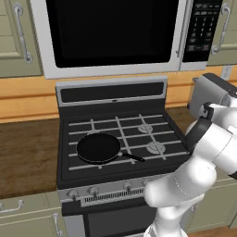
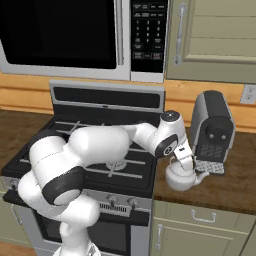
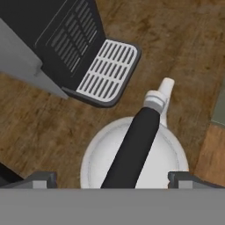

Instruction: Pick the kettle from the counter and place it on a stove burner. Then turn the burner on.

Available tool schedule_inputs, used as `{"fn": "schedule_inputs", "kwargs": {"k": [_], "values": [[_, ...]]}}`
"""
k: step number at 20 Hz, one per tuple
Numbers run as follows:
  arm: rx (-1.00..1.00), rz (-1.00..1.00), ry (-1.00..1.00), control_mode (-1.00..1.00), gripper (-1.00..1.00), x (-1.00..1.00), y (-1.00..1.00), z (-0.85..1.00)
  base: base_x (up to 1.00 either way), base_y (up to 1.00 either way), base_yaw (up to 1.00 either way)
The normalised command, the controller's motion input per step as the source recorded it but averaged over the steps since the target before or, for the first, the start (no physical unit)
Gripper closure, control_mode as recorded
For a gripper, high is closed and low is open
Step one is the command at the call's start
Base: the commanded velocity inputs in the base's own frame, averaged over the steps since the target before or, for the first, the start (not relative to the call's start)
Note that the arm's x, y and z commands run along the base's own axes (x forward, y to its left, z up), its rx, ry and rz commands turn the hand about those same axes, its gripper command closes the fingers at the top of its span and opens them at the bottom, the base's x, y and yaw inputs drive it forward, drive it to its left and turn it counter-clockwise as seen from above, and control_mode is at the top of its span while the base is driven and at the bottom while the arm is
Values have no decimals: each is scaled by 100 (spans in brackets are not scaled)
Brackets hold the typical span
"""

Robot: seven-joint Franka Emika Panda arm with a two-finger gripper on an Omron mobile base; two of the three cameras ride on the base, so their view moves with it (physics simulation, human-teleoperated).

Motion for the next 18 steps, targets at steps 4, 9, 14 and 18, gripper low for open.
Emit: {"fn": "schedule_inputs", "kwargs": {"k": [4, 9, 14, 18], "values": [[0, 0, 0, -100, -100, 20, -5, -12, 0, 0, 0], [0, 0, 0, -100, 100, 4, 0, -16, 0, 0, 0], [0, 0, 0, -100, 100, 0, 0, -5, 0, 0, 0], [0, 0, 0, -100, 100, -11, 2, 2, 0, 0, 0]]}}
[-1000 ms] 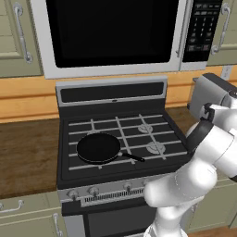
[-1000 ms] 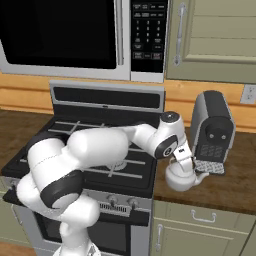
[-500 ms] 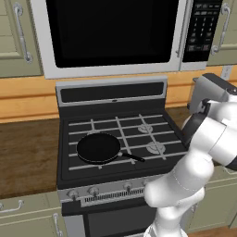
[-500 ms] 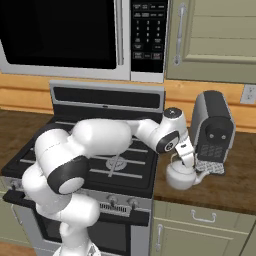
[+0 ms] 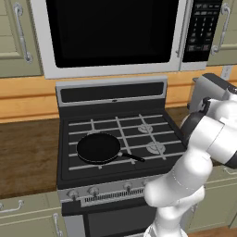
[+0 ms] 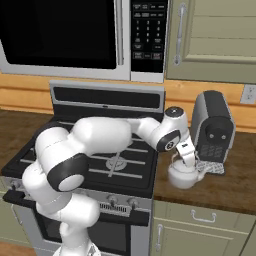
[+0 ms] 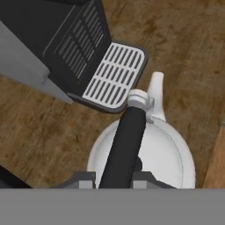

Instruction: Pick the kettle from the counter and place it on a stove burner. Then turn the burner on.

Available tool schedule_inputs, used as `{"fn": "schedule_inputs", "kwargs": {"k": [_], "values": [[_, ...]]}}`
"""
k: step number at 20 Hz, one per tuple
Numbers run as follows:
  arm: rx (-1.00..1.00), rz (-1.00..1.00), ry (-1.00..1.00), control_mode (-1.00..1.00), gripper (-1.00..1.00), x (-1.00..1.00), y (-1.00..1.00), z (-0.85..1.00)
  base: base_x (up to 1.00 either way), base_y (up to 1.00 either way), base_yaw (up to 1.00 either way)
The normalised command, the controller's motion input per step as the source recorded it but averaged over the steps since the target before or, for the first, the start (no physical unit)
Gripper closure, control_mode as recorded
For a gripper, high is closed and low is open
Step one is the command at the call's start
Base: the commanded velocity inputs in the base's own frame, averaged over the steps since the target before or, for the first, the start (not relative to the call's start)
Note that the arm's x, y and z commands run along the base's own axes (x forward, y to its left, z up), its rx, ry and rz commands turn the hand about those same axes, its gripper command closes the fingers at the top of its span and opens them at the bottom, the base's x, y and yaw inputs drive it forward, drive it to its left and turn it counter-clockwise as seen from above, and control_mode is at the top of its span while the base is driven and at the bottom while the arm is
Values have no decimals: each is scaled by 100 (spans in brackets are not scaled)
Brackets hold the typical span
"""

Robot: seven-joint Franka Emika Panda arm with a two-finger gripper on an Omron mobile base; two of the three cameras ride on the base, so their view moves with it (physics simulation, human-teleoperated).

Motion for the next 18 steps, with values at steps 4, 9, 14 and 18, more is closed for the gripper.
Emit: {"fn": "schedule_inputs", "kwargs": {"k": [4, 9, 14, 18], "values": [[0, 1, 0, -100, 100, -39, 11, 29, 0, 0, 0], [-1, 4, -2, -100, 100, -52, 23, 41, 0, 0, 0], [-4, 3, 0, -100, 100, -39, 41, 44, 0, 0, 0], [0, 4, -5, -100, 100, -12, 51, 42, 0, 0, 0]]}}
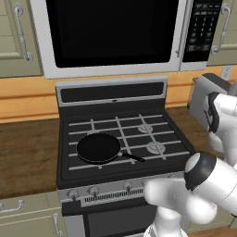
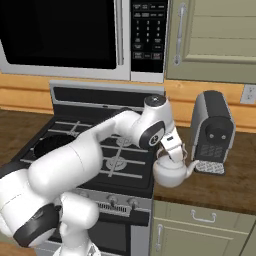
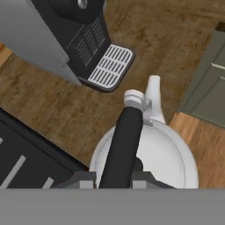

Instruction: Pick the kettle from the counter and place it on a stove burner. Then turn the burner on.

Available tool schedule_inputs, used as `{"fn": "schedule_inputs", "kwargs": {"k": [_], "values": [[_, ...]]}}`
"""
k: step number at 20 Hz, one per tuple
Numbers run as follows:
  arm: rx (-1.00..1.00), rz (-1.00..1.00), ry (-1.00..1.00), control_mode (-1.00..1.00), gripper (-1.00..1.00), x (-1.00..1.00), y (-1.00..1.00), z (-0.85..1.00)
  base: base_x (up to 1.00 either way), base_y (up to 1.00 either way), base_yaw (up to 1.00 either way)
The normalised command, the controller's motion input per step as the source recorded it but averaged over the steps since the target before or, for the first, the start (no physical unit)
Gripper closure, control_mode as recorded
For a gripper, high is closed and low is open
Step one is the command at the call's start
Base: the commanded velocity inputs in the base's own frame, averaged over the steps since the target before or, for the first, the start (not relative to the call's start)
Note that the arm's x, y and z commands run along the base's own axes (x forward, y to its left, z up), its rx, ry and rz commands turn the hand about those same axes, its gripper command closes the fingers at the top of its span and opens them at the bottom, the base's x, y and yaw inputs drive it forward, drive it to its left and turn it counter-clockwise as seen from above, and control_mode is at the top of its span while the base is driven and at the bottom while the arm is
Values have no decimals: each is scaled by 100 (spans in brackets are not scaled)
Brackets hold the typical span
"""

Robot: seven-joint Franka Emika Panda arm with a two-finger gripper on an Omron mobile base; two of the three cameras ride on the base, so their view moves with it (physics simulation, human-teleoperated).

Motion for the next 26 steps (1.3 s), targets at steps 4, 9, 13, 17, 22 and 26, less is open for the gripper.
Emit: {"fn": "schedule_inputs", "kwargs": {"k": [4, 9, 13, 17, 22, 26], "values": [[0, 5, -5, -100, 100, 0, 58, 29, 0, 0, 0], [0, 5, -5, -100, 100, 0, 60, 35, 0, 0, 0], [0, 5, -1, -100, 100, 0, 61, 32, 0, 0, 0], [0, 5, 0, -100, 100, 0, 67, 20, 0, 0, 0], [1, 5, 0, -100, 100, 0, 68, 10, 0, 0, 0], [2, 5, 0, -100, 100, 0, 63, 0, 0, 0, 0]]}}
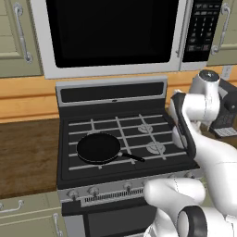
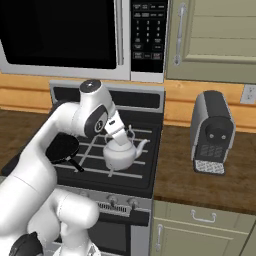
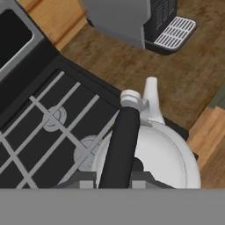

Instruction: Pick the kettle from the counter and place it on a stove burner. Then turn the burner on.

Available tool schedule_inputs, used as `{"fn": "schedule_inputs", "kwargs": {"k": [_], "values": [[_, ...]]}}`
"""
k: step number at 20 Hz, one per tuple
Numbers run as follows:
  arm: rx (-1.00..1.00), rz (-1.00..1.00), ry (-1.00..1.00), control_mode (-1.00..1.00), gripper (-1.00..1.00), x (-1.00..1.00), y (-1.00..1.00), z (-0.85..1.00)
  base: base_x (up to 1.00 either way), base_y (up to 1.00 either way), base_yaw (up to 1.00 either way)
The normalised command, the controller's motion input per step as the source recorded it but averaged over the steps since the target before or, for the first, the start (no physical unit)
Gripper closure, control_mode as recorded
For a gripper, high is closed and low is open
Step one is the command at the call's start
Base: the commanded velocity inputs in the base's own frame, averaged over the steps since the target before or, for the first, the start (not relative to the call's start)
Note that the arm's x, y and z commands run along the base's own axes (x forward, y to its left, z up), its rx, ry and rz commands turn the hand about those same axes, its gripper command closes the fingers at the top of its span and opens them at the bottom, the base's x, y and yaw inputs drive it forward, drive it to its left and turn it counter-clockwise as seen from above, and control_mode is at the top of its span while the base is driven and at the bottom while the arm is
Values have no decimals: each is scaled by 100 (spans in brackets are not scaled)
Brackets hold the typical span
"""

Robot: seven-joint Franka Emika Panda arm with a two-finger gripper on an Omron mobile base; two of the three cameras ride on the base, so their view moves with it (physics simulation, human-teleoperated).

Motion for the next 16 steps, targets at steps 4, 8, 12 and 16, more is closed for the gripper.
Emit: {"fn": "schedule_inputs", "kwargs": {"k": [4, 8, 12, 16], "values": [[4, 5, 0, -100, 100, 0, 51, 0, 0, 0, 0], [6, 7, 0, -100, 100, 1, 31, 0, 0, 0, 0], [8, 7, 0, -100, 100, 11, 20, 0, 0, 0, 0], [8, 4, 0, -100, 100, 22, 15, 0, 0, 0, 0]]}}
